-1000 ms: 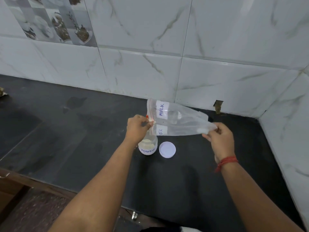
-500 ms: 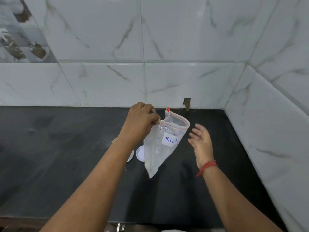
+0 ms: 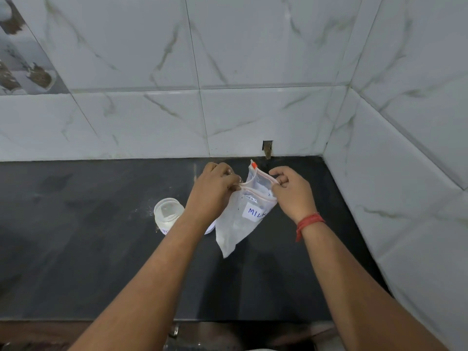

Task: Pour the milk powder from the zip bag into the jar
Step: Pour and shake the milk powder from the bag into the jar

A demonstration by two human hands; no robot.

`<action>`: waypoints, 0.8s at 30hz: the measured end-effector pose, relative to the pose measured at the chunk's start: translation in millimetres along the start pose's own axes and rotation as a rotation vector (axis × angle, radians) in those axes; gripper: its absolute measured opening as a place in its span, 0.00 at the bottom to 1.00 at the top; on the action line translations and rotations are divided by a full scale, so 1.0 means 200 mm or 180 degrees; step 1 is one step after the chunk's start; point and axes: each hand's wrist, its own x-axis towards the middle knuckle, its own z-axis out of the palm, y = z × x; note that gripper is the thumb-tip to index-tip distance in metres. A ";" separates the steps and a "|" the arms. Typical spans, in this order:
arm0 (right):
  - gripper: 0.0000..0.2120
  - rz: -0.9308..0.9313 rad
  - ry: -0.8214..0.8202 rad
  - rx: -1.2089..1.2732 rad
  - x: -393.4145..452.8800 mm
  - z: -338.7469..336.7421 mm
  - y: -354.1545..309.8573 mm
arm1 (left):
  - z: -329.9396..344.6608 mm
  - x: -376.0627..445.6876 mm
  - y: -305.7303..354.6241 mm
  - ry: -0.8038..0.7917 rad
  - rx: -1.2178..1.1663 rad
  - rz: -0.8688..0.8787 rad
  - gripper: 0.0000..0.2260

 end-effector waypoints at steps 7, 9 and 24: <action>0.12 -0.0055 0.0102 -0.0020 -0.02 -0.05 0.01 | -0.04 -0.04 0.05 -0.0796 -0.0510 -0.0293 0.27; 0.12 -0.0125 0.0081 -0.0124 -0.03 -0.06 0.00 | -0.06 -0.04 0.06 -0.0980 -0.0286 -0.0185 0.31; 0.07 -0.0367 -0.0016 -0.0575 -0.02 -0.06 -0.01 | -0.17 0.08 0.18 -0.0407 -0.0637 -0.0440 0.26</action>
